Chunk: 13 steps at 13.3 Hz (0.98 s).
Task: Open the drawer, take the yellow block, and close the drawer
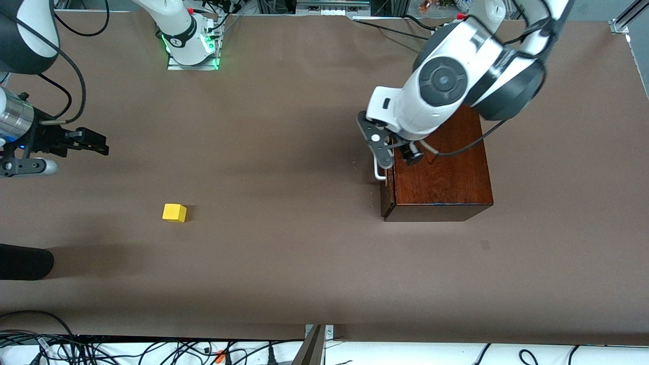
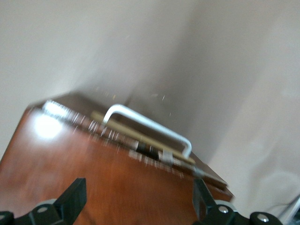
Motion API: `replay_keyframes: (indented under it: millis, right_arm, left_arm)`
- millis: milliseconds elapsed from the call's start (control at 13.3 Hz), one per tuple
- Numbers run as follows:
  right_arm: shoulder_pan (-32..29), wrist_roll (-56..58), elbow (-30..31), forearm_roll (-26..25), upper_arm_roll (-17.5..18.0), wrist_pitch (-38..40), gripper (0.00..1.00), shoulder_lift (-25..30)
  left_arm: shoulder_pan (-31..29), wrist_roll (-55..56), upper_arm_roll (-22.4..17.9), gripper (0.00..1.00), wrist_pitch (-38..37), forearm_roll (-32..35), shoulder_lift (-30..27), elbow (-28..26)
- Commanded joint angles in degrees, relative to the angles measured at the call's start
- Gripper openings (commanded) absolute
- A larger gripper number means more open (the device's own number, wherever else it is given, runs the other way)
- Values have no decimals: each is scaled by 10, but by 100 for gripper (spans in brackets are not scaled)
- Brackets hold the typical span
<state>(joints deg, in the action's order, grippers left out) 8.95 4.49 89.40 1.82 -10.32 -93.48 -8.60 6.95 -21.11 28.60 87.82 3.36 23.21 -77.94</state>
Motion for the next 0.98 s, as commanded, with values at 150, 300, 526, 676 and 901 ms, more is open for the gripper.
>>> replay_keyframes:
  millis: [150, 300, 526, 676, 901]
  right_arm:
    - [-122, -4, 49, -14, 120, -14, 100, 53]
    - [-123, -4, 53, -18, 119, -14, 100, 55]
    - [-122, -4, 60, -20, 117, -16, 100, 56]
    - [-120, -5, 57, -37, 118, -15, 100, 67]
    - [-119, -5, 54, -46, 121, -16, 100, 68]
  left_arm:
    - [-42, 88, -21, 100, -119, 23, -20, 76]
    - [-39, 87, -78, 100, -116, 11, -49, 66]
    - [-38, 92, -178, 100, -43, -16, -132, -12]
    - [-36, 100, -229, 100, 5, -46, -176, -70]
    - [-20, 193, -284, 100, 24, -53, -214, -114]
